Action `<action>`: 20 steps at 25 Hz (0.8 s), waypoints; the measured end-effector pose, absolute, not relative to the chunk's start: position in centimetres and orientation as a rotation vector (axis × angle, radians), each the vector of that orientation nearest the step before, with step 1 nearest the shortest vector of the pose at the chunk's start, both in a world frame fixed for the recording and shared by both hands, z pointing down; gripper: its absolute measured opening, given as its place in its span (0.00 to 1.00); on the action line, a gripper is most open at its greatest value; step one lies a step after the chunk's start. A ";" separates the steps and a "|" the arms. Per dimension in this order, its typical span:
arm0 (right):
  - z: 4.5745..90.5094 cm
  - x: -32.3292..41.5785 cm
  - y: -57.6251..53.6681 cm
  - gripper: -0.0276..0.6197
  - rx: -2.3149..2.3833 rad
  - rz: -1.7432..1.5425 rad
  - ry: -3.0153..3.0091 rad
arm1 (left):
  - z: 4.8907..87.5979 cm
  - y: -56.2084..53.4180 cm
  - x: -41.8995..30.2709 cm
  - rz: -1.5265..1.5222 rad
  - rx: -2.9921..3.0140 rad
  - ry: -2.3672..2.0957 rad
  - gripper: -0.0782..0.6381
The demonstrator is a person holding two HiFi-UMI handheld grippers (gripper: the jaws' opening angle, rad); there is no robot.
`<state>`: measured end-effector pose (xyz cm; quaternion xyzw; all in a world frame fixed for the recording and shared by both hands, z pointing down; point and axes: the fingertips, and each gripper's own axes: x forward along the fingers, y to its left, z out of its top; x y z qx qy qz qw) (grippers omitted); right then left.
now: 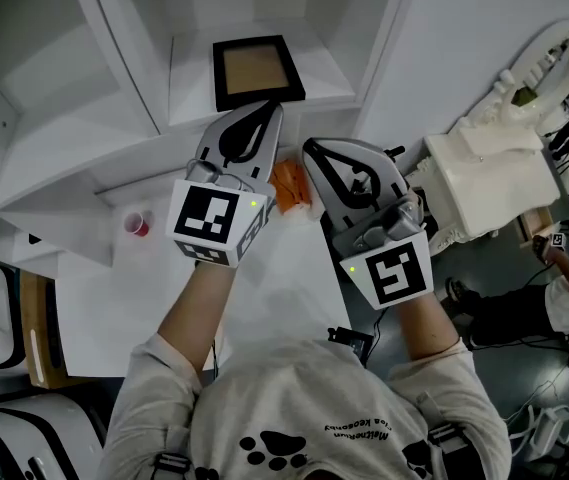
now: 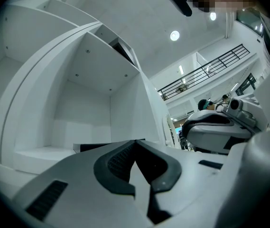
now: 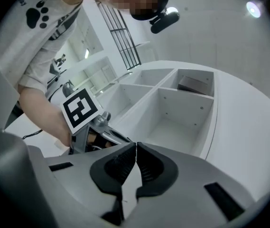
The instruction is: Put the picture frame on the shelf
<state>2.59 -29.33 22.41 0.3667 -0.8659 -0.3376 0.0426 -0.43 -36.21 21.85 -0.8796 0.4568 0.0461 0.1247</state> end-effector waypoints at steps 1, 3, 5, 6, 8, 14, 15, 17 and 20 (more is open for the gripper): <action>22.2 2.7 -29.2 0.10 1.160 -0.981 -2.692 | 21.8 -36.1 -0.4 0.134 -2.562 1.332 0.14; 21.5 2.7 -28.9 0.09 1.231 -0.899 -2.783 | 21.8 -36.0 -0.5 0.133 -2.562 1.334 0.14; 21.0 2.6 -28.7 0.09 1.275 -0.855 -2.828 | 21.9 -36.0 -0.6 0.128 -2.564 1.341 0.14; 20.8 2.5 -28.6 0.09 1.291 -0.838 -2.835 | 21.8 -35.9 -0.7 0.125 -2.564 1.344 0.14; 20.7 2.5 -28.7 0.09 1.325 -0.805 -2.839 | 21.7 -35.5 -0.8 0.124 -2.565 1.344 0.14; 20.7 2.2 -28.8 0.09 1.413 -0.729 -2.847 | 21.9 -33.2 -1.1 0.114 -2.565 1.345 0.14; 20.9 2.2 -28.8 0.09 1.424 -0.715 -2.847 | 21.9 -32.7 -1.2 0.108 -2.557 1.350 0.14; 21.4 2.2 -28.6 0.09 1.448 -0.687 -2.845 | 22.0 -31.6 -1.3 0.105 -2.548 1.356 0.14; 21.7 2.1 -28.1 0.09 1.479 -0.659 -2.846 | 22.3 -30.2 -1.6 0.111 -2.546 1.365 0.14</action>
